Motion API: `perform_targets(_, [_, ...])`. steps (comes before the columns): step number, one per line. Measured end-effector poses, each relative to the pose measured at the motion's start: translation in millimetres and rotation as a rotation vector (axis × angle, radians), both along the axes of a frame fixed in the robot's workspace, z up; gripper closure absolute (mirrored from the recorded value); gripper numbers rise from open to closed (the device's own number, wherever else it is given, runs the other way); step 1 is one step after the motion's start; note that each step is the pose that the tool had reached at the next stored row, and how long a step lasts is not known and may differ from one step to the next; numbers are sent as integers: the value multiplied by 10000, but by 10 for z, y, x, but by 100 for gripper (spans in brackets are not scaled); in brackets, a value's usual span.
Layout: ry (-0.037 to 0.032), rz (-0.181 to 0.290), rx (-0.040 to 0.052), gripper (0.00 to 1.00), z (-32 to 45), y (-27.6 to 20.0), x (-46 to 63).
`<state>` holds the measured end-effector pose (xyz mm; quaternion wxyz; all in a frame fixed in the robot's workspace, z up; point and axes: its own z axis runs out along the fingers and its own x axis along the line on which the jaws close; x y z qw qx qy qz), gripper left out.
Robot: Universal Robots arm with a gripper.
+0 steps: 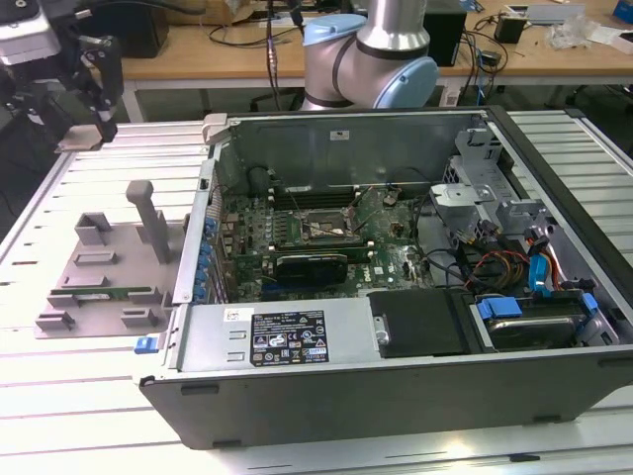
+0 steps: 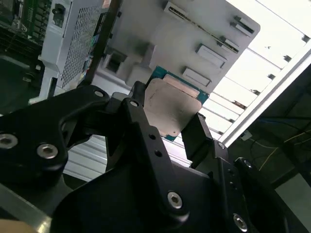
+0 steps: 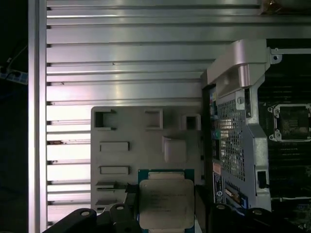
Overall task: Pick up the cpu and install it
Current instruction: 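Pick up the cpu and move it towards the insertion slot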
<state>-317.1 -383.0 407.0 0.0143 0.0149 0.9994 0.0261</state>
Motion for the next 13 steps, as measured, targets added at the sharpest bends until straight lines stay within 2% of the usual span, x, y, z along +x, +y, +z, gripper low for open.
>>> perform_targets(1, [-1, -2, 1, 45, -1, -3, 90])
perform_targets(3, [0, -2, 1, 45, 0, -17, 388])
perform_targets(10, [1, 0, 1, 45, 0, -32, 705])
perform_targets(13, [2, -2, 1, 45, 0, -35, 808])
